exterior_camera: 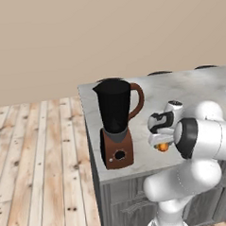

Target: Open the blender lid, put the peach in the blender, close the lid, and start the blender.

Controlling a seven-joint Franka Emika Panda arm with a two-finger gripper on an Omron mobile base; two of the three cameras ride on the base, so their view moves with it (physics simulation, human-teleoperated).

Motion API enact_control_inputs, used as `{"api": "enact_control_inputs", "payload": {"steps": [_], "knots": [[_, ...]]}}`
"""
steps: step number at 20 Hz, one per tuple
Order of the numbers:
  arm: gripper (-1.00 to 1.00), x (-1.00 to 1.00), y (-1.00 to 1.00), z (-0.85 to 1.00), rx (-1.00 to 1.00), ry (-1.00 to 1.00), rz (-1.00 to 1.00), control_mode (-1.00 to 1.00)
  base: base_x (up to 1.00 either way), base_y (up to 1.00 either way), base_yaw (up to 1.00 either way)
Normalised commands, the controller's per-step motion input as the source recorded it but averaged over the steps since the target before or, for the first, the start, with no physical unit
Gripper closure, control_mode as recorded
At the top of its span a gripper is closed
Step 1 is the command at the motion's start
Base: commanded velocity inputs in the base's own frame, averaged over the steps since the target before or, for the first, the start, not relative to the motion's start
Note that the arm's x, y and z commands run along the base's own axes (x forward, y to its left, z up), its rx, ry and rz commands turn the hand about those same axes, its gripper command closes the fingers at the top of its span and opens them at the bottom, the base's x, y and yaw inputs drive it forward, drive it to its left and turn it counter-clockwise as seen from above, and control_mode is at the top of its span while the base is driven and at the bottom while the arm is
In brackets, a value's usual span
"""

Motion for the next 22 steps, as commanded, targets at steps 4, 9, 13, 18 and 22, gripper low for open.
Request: {"api": "enact_control_inputs", "payload": {"steps": [4,9,13,18,22], "knots": [[1.00,-0.41,0.00,-0.12,0.00,-0.02,0.02,-1.00,0.00,0.00,0.00],[1.00,-0.27,0.00,0.30,0.00,-0.11,0.00,-1.00,0.00,0.00,0.00],[1.00,-0.10,0.02,0.95,0.00,-0.20,0.02,-1.00,0.00,0.00,0.00],[1.00,-0.13,0.08,1.00,0.00,-0.20,0.01,-1.00,0.00,0.00,0.00],[1.00,-0.13,0.19,1.00,0.00,-0.16,0.00,-1.00,0.00,0.00,0.00]]}}
